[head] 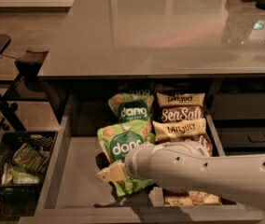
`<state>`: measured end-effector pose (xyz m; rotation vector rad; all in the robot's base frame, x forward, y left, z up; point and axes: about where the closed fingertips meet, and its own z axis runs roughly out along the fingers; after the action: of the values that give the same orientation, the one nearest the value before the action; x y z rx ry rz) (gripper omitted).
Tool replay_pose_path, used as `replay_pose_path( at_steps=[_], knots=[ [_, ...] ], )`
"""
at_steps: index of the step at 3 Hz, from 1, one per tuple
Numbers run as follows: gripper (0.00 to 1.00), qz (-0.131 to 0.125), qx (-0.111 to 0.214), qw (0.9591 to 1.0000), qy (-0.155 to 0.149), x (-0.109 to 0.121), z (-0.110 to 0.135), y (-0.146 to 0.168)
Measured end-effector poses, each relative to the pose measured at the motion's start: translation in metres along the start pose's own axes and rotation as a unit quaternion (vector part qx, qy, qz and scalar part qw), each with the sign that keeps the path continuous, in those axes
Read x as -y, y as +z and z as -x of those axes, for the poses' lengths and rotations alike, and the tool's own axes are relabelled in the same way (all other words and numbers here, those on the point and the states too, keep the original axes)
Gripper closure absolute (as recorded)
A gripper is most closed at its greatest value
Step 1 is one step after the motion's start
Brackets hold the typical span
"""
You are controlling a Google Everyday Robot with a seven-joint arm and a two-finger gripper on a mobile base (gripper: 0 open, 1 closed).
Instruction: Pick green rice chip bag from top drawer and place on counter
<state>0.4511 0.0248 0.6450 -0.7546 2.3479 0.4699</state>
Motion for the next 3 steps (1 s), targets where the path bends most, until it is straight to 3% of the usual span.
replay_pose_path(
  at_steps=[1, 2, 3],
  knots=[
    [0.02, -0.001, -0.011, 0.9999, -0.003, 0.004, -0.006, 0.005],
    [0.24, -0.005, -0.036, 0.9993, -0.005, 0.015, -0.018, 0.014],
    [0.47, -0.006, -0.035, 0.9993, -0.006, 0.016, -0.015, 0.015]
  ],
)
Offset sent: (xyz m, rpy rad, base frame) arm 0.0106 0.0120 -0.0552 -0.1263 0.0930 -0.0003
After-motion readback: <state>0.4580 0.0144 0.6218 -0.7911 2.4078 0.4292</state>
